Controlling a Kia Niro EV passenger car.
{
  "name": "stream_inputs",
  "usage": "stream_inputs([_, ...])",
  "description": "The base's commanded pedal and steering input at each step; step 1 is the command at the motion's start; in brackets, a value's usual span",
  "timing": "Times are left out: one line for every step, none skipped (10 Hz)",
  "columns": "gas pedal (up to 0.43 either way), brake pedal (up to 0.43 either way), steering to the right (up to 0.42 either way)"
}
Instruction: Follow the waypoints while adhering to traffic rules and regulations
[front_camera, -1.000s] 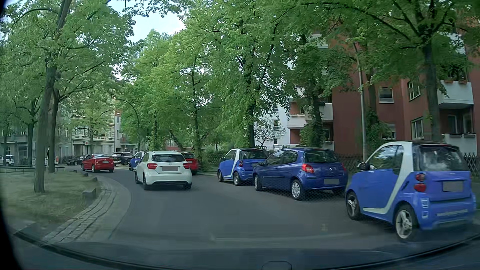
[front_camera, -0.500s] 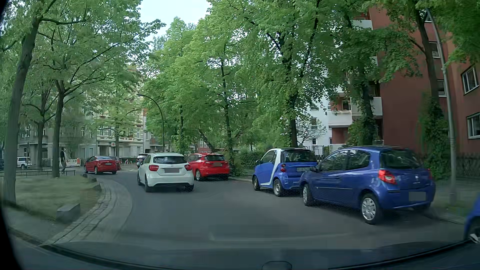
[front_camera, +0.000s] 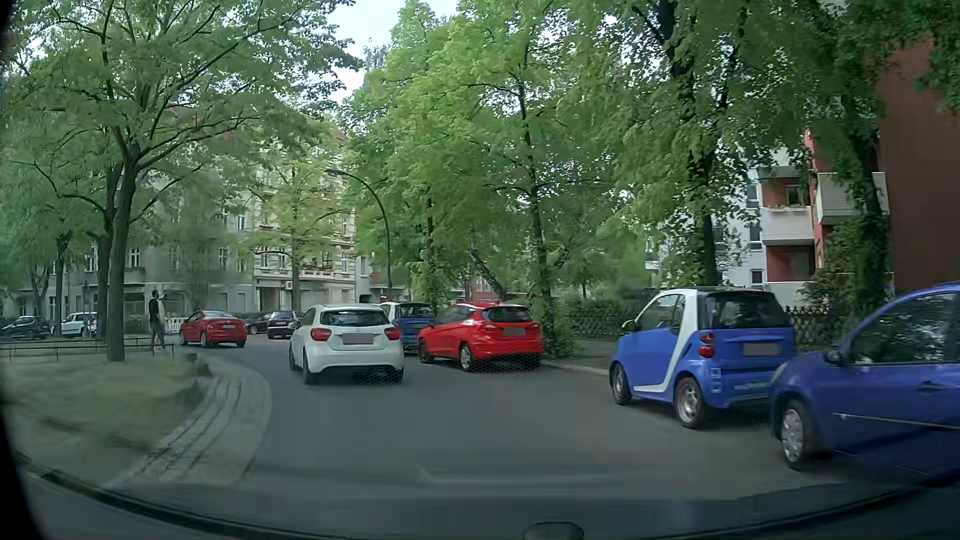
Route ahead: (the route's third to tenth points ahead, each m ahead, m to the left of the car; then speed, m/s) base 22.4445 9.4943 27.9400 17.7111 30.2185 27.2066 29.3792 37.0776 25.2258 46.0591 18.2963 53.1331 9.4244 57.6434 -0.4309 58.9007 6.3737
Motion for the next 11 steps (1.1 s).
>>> stream_inputs([0.000,0.018,-0.171])
stream_inputs([0.000,0.018,-0.170])
stream_inputs([0.000,0.018,-0.168])
stream_inputs([0.028,0.018,-0.167])
stream_inputs([0.047,0.018,-0.163])
stream_inputs([0.039,0.018,-0.159])
stream_inputs([0.000,0.018,-0.158])
stream_inputs([0.000,0.018,-0.158])
stream_inputs([0.000,0.018,-0.156])
stream_inputs([0.000,0.018,-0.156])
stream_inputs([0.000,0.018,-0.155])
